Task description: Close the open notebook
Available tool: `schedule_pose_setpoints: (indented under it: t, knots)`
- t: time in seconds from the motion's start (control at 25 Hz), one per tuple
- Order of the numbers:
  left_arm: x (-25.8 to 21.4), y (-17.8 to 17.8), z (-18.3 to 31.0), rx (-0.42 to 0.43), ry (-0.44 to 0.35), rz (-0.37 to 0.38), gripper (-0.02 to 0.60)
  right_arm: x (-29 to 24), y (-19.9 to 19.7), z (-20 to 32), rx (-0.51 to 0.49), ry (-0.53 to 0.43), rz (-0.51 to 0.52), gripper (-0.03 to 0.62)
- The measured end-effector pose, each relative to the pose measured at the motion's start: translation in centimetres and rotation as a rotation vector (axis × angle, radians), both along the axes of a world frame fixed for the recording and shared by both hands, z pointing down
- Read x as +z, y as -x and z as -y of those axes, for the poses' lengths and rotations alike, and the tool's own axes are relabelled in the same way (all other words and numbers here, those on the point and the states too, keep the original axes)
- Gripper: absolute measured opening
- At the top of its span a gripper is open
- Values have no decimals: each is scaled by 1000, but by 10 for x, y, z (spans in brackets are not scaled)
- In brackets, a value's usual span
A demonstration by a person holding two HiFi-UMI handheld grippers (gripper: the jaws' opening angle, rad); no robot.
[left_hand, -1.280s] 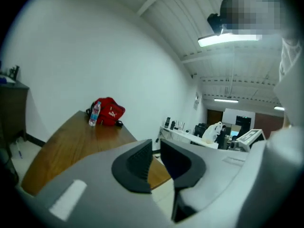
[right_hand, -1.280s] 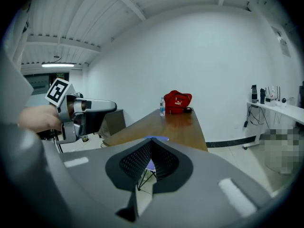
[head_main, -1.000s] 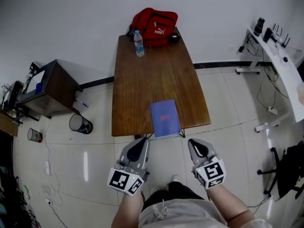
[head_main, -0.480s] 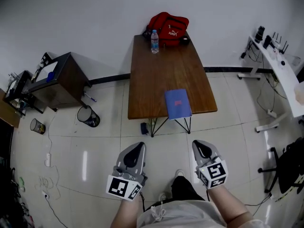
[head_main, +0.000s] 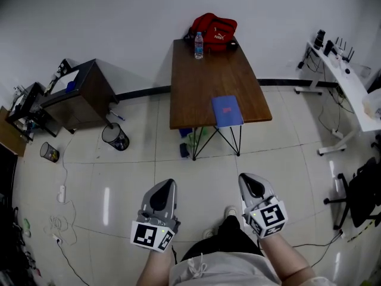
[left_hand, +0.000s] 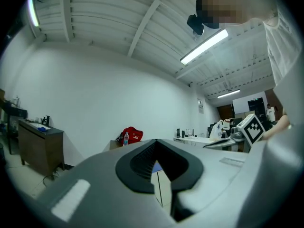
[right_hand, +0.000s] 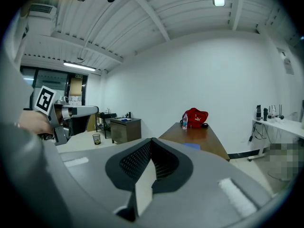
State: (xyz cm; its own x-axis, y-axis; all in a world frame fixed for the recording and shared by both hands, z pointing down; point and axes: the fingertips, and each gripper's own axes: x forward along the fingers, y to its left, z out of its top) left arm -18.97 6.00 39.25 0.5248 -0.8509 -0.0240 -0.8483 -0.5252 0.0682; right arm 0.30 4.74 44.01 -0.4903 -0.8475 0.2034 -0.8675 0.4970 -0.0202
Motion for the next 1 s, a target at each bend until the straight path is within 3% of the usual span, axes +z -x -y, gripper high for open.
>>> schedule_pose_setpoints:
  t: [0.4,0.68,1.0]
  knots:
    - [1,-50,-20,93,47,-48,7,-3,-33,-39,27,-22,20,6]
    - [-7,-82,-5,61,50,-16,6,-20,-67,-38,-11,-65,8,6]
    - [-24,-121,1,85,18,10,6,-40,-106,-22,24,-89,23,5]
